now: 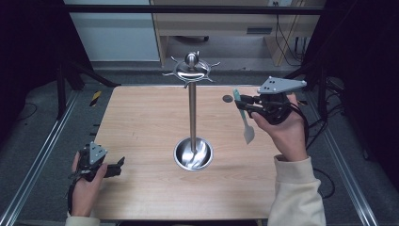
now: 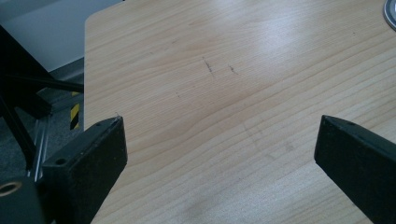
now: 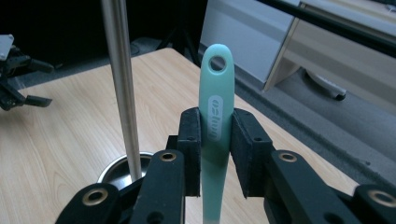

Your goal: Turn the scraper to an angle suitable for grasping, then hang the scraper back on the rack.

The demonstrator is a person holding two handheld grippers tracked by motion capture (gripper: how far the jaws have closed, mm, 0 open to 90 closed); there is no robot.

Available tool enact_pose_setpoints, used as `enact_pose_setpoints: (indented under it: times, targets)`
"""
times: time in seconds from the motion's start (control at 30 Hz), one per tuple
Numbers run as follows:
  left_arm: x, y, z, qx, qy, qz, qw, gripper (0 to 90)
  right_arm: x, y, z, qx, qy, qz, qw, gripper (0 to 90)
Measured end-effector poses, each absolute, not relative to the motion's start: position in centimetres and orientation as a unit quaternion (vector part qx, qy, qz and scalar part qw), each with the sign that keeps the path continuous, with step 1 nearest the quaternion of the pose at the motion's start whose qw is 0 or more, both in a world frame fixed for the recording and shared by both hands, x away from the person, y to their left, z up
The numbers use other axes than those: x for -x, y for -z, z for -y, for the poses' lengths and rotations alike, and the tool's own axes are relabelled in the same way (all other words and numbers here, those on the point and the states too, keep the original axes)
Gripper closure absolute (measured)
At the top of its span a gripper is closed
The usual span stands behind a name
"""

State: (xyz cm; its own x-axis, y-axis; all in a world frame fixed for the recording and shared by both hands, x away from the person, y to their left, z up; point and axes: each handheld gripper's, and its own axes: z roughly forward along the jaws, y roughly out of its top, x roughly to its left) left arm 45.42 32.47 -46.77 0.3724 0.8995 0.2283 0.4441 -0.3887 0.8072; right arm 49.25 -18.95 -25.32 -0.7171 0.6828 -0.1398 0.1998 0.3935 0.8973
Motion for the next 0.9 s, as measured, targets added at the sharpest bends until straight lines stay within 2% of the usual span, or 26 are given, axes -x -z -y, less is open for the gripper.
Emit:
enact_pose_setpoints:
  times: [0.33,0.9]
  targets:
    - [-45.6,46.9,-32.4,-0.764,-0.34,-0.439,0.328,2.2,-47.8,24.0,18.5,-0.269,-0.512,-0.771,0.266,74.3]
    - [-45.7,47.0,-32.2,-0.767,-0.336,-0.438,0.328,2.2,-47.0,23.0,18.1,-0.257,-0.553,-0.75,0.256,74.2]
